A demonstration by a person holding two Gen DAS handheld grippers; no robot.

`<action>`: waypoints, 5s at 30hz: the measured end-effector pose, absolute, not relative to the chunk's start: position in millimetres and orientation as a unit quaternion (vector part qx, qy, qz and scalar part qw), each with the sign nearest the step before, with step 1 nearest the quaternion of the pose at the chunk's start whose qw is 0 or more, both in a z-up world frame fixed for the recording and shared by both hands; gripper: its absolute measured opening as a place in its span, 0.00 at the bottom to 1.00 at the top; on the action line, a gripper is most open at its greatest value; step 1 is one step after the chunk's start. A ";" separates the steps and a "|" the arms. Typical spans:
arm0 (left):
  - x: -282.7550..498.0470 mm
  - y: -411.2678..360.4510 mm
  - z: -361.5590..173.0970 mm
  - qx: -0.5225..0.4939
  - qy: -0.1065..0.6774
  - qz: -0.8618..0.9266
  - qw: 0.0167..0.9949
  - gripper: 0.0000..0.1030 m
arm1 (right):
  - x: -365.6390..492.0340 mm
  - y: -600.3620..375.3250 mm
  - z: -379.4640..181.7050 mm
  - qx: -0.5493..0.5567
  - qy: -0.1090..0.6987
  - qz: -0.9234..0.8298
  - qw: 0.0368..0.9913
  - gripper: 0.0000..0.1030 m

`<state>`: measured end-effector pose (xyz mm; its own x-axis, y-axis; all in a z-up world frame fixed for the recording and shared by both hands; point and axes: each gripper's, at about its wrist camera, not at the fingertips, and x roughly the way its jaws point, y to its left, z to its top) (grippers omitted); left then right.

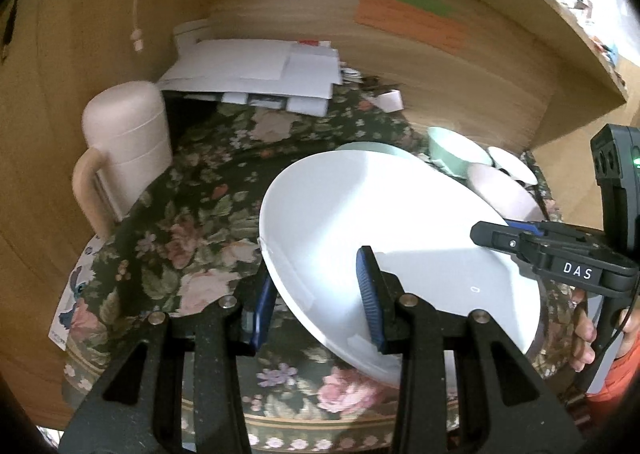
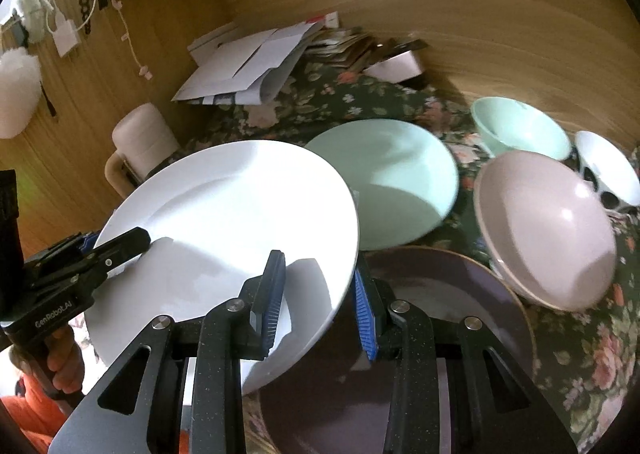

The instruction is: Organize plates and bowls

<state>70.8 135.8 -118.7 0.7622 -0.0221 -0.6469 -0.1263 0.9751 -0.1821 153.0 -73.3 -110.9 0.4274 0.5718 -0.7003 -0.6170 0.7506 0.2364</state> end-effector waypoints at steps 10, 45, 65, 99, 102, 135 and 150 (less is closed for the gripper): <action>74.8 96.2 -114.1 -0.096 0.343 -0.004 0.934 0.37 | 143.9 -117.9 -108.4 -0.010 0.396 0.323 0.860 0.30; 101.1 32.9 -161.6 -0.087 0.416 -0.051 0.904 0.37 | 146.1 -189.8 -160.3 0.050 0.448 0.276 0.849 0.30; 111.4 32.0 -179.2 -0.108 0.438 -0.071 0.890 0.38 | 151.6 -194.1 -162.7 0.038 0.457 0.269 0.847 0.30; 143.0 78.6 -113.5 -0.028 0.358 0.013 0.933 0.74 | 195.2 -157.9 -94.2 -0.001 0.378 0.285 0.881 0.44; 152.4 89.2 -108.4 -0.033 0.351 0.023 0.936 0.77 | 209.0 -145.7 -90.8 -0.008 0.377 0.295 0.878 0.45; 240.4 155.5 -171.6 -0.091 0.425 0.044 0.899 0.80 | 367.2 -51.0 -151.6 -0.144 0.519 0.295 0.789 0.37; 223.0 174.8 -182.6 -0.111 0.439 0.029 0.891 0.47 | 333.6 -13.5 -152.3 -0.152 0.527 0.329 0.768 0.32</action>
